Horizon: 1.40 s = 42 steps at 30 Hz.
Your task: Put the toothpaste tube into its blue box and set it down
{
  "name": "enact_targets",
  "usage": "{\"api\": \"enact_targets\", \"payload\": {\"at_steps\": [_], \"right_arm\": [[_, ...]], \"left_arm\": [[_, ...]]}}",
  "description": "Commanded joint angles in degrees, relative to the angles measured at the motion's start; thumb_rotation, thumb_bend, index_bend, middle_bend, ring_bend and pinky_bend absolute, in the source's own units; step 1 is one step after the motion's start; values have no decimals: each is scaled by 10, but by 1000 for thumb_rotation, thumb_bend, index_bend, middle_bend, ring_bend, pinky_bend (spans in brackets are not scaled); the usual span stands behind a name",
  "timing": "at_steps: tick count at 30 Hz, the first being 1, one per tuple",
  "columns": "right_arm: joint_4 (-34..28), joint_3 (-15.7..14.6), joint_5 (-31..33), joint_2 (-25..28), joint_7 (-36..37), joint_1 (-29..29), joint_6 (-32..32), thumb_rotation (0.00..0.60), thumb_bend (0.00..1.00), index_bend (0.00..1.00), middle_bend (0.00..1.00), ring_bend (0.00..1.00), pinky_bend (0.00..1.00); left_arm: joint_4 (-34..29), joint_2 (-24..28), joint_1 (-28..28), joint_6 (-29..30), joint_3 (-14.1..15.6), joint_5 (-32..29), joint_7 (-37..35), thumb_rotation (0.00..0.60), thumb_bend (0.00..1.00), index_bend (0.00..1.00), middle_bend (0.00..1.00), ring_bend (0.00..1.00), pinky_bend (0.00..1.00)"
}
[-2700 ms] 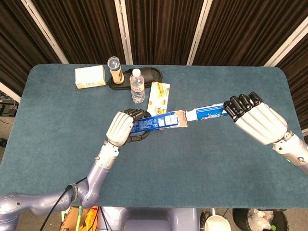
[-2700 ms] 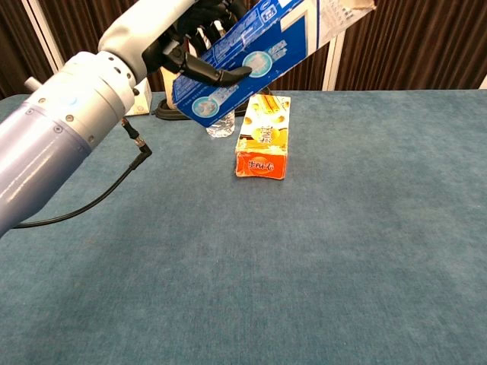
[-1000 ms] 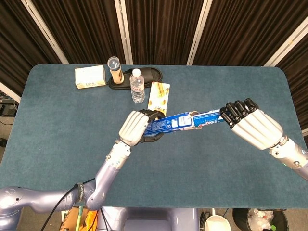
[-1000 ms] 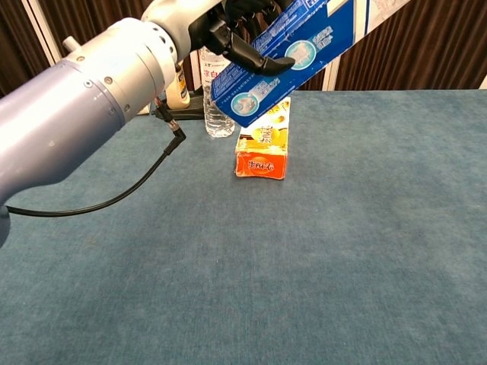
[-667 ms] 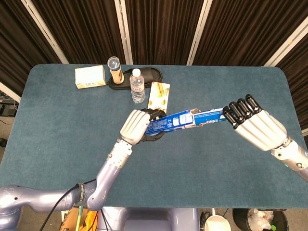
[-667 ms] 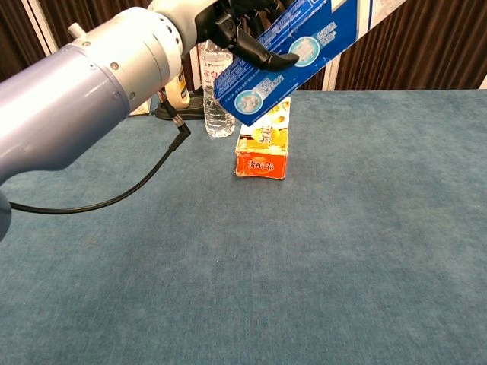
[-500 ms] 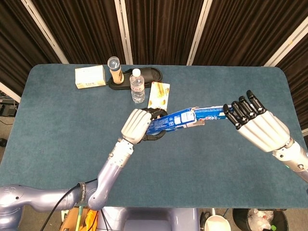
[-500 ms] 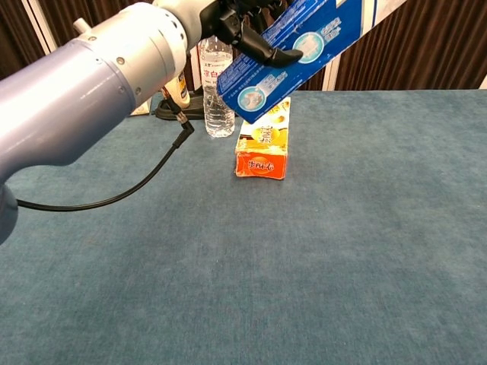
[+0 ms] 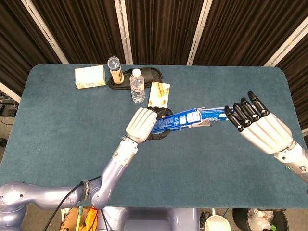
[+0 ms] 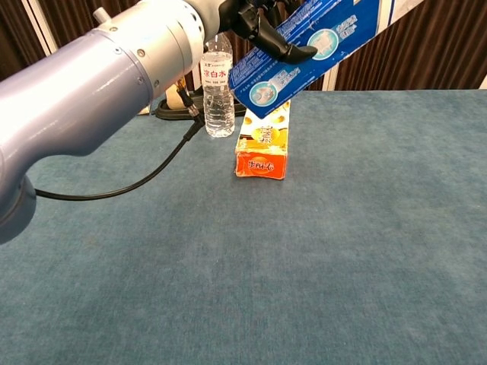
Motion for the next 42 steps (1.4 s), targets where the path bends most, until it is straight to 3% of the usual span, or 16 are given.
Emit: {"api": "enact_targets", "payload": {"at_steps": [1,12,21,37,42], "right_arm": [[3,-1,-2,1,8,2,3,600,565,394,584,438,367],[7,-3,-8,3,24,5,6,600,564,390,584,438,367],[3,1,15,0,54,-5,20,600,512,188,563,432,363],[9,0,18,-5,75,-12,35,600,464,100,549,425,356],[6,5,27,-6,78,-14,37,600,400,1,494,386,329]], "left_arm": [[3,3,-5,-4,0,0,6,600,375,398,542,494,547],[6,4,-24,-11,1,1,17,600,375,397,542,494,547],[27,-10,-29,11,0,32,-20,600,375,397,541,494,547],[60,-28,-50,12,-1,44,-32,600,375,394,540,494,547],[66,-34,-57,10,-7,33,-26,600,375,394,539,494,547]]}}
